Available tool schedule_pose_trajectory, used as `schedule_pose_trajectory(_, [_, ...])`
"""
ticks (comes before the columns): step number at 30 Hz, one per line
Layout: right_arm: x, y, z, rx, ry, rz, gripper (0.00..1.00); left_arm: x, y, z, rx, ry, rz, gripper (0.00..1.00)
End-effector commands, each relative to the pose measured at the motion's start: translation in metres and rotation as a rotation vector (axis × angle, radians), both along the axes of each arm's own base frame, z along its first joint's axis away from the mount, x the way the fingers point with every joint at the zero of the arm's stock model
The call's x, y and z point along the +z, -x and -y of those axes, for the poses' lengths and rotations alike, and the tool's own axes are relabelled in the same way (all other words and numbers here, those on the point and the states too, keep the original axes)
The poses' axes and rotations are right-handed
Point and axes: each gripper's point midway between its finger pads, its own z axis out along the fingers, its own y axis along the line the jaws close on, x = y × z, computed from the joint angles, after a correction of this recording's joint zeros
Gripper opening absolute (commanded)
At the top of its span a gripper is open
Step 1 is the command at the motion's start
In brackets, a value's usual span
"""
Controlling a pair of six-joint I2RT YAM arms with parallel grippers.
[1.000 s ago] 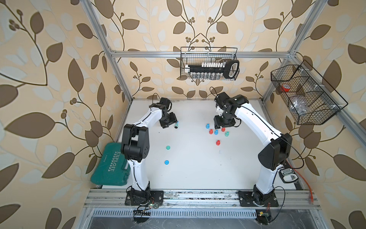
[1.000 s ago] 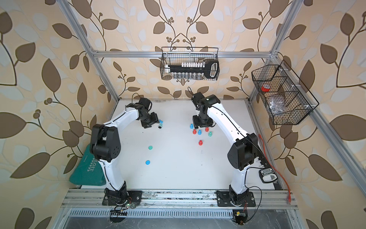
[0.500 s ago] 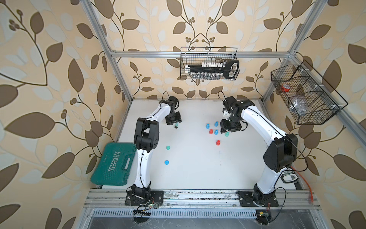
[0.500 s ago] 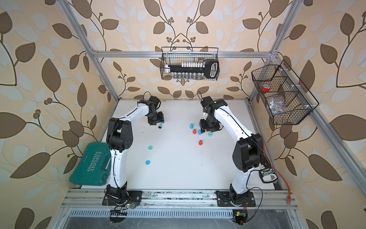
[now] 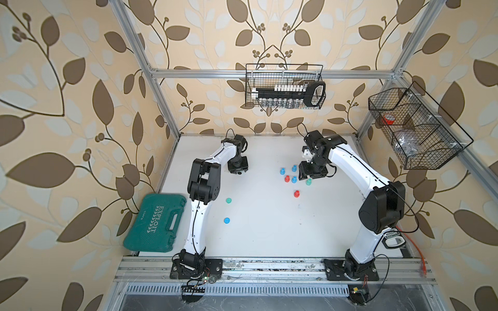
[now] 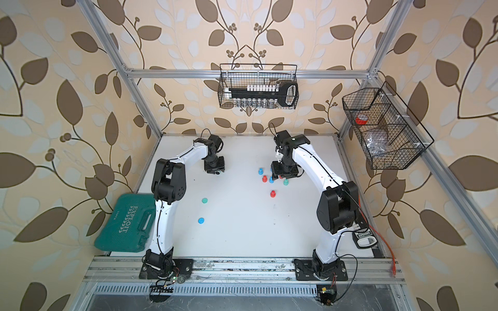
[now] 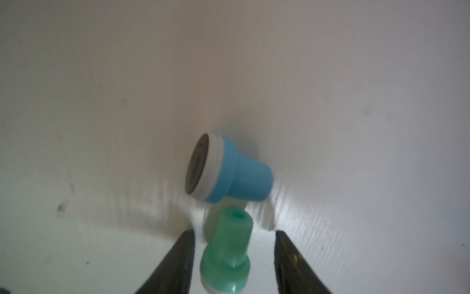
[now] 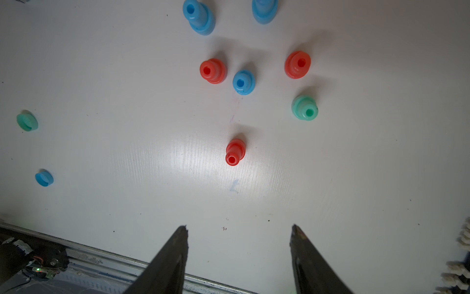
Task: Close the stamp cap
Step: Pick up the stamp from the center of the board.
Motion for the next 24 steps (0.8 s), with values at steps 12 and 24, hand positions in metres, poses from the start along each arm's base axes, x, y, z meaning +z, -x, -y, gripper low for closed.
schedule_pose_trajectory(12, [0.002, 0.004, 0.001, -0.001, -0.018, -0.005, 0.59, 0.006, 0.009, -0.002, -0.039, -0.047, -0.016, 0.24])
schedule_pose_trajectory(24, [0.048, 0.032, -0.053, 0.052, -0.424, -0.032, 0.60, 0.084, 0.094, 0.008, -0.201, 0.064, 0.206, 0.20])
